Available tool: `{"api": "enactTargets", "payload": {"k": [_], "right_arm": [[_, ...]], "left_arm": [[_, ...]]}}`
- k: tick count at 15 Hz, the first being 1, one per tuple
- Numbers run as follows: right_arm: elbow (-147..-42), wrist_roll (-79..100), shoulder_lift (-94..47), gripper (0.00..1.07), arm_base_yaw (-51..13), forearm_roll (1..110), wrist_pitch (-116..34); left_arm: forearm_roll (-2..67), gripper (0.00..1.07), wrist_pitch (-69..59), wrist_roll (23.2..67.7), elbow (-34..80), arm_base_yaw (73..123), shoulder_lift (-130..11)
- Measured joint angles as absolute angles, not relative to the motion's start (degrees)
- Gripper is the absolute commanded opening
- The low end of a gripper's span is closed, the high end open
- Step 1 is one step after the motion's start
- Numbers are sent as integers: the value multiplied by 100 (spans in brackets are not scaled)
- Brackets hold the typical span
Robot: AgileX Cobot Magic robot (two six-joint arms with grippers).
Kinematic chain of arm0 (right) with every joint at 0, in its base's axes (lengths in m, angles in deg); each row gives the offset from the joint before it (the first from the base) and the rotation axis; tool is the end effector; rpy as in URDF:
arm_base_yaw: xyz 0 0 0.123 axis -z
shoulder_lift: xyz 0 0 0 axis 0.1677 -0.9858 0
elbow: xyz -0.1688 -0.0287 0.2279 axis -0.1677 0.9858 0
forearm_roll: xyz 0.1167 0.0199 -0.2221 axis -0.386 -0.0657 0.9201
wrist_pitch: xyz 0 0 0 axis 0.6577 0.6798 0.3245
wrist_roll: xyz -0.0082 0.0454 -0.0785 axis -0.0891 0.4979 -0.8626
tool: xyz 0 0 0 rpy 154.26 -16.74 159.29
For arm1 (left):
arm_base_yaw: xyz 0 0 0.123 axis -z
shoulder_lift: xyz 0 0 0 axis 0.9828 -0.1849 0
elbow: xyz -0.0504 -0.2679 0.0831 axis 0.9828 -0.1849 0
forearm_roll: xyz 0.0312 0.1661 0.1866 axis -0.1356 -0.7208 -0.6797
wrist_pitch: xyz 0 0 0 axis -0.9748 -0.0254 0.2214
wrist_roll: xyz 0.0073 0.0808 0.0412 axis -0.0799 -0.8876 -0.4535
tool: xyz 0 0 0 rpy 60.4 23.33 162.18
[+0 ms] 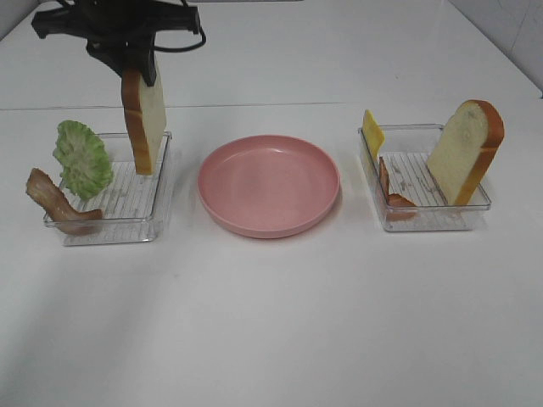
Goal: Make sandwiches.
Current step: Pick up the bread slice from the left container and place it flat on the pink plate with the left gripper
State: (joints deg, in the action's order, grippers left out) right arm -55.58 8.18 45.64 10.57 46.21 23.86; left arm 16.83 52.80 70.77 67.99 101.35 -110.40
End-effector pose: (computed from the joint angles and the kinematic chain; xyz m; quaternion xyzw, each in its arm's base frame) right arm -0.0073 0.0137 0.2785 -0.0510 0.8490 0.0478 0.5238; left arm 0.4235 -0.1699 0.2884 0.0051 0.9830 -0.0621 0.1727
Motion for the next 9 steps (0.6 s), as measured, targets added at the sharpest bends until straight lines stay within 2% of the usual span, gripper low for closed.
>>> {"api": "enactTargets", "payload": {"k": [4,7,9], "right_arm": [[-5558,818,4564,76,1057,4621,2386],[-5558,818,4564,76,1057,4610,2386],[-5558,818,4564,76,1057,4610,2386]], "left_arm": [[2548,0,5314,6521,6799,10009,-10674],[3935,0,5263,5771,6799,9453,-10897],[4834,0,5085,5261,6799,9338,-11178]]}}
